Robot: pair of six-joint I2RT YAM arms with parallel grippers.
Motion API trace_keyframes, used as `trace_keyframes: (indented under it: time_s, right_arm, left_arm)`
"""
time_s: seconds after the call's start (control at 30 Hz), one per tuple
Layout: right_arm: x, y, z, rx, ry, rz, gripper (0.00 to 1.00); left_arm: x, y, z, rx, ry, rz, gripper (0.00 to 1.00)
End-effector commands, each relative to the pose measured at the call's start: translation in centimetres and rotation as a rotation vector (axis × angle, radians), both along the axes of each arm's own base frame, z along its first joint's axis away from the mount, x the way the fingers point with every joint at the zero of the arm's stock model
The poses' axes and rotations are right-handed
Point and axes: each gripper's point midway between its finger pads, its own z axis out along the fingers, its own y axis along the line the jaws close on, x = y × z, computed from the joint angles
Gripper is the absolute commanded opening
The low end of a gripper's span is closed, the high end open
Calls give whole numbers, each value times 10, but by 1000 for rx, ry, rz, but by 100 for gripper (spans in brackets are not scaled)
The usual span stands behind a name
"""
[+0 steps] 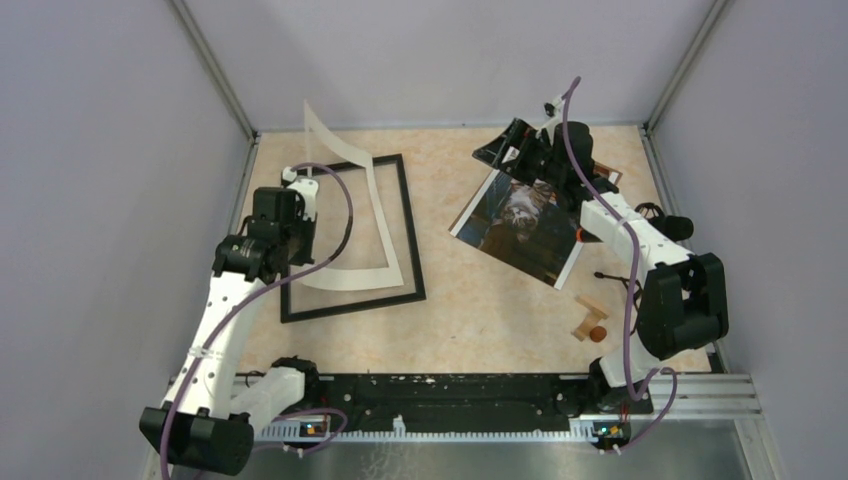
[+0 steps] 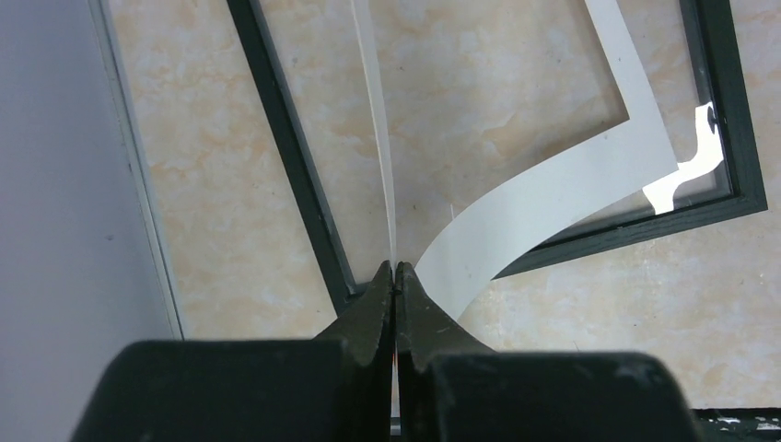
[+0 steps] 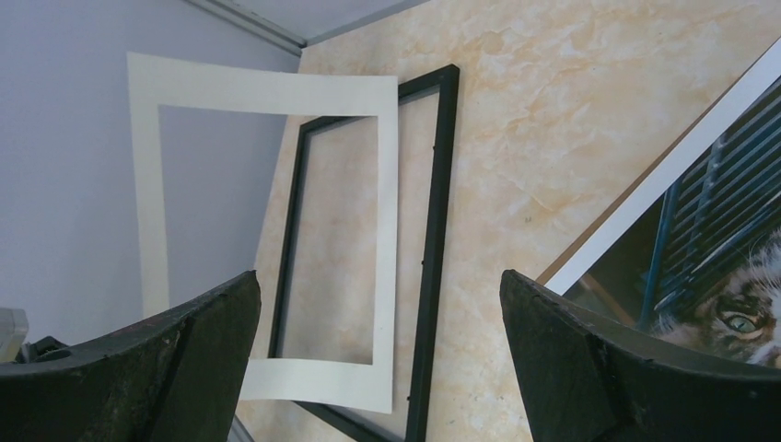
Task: Put the photo into the frame
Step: Place the photo frame item in the photo frame.
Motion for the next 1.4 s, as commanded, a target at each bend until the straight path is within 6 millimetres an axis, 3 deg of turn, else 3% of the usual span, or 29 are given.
trace_keyframes:
  time_s: [0.0,0.27,0.43,0.73,1.1,1.37]
  right_arm:
    - [4,-3,7,18,-34,-1,99]
    - [6,-2,3,26,-22,5,99]
    - [6,-4,2,24,-19,3,99]
    - [7,-8,2,25,-20,-3,99]
    - [9,-10,-4,30,-7,-7,99]
    - [9,-11,-4,30,-6,-9,99]
  left_arm:
    - [7,-13,-3,-39,-6,-59,0]
    - [4,-10,9,-29,-64,-60,0]
    - [7,-17,-2,-48,-7,-89,0]
    - [18,1,-30,16,114,61,0]
    - [26,-3,-53,17,152,44,0]
    - [25,7,-76,29,220,186,3]
